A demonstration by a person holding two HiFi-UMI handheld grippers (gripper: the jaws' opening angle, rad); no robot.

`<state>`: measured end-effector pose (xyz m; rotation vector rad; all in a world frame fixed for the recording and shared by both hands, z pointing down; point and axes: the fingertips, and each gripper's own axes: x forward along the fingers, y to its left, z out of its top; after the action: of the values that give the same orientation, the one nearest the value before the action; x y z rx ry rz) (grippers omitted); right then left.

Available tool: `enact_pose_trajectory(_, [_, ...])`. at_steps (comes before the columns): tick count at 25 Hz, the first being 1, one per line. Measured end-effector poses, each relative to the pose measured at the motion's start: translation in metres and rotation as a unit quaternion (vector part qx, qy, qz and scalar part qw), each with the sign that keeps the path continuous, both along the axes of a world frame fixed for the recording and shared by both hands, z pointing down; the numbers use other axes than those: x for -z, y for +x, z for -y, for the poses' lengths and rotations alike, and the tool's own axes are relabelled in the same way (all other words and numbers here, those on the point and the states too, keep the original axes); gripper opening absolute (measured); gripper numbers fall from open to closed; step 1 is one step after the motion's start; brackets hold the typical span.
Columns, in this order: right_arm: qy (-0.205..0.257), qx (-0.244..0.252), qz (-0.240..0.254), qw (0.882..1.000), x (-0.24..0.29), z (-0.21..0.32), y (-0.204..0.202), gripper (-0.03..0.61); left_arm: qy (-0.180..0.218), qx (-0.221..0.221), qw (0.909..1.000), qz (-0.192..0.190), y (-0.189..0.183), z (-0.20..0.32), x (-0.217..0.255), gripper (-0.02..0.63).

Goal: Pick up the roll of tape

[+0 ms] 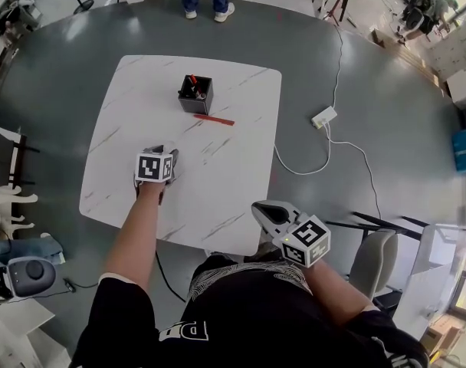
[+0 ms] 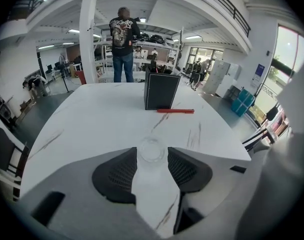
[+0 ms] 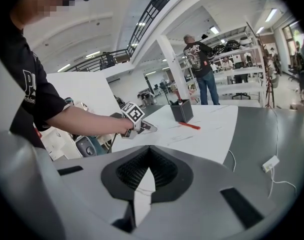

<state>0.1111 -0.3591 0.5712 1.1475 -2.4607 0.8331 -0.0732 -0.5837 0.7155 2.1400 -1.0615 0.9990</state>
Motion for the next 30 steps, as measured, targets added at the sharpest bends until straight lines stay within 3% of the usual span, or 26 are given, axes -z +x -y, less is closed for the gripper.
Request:
enact_pose_trajectory(9, [0.033, 0.009, -0.005, 0.999, 0.023, -0.027, -0.039, 0.003, 0.009, -0.014, 0.9997, -0.017, -0.029, -0.063, 0.034, 0.201])
enact_pose_trajectory(22, [0.067, 0.004, -0.007, 0.998, 0.048, -0.065, -0.074, 0.003, 0.053, -0.071, 0.9926, -0.083, -0.033, -0.152, 0.112, 0.201])
enact_pose_trajectory(30, [0.085, -0.001, -0.011, 0.996, 0.059, -0.087, -0.096, 0.003, 0.067, -0.066, 0.9877, -0.125, -0.044, -0.204, 0.142, 0.201])
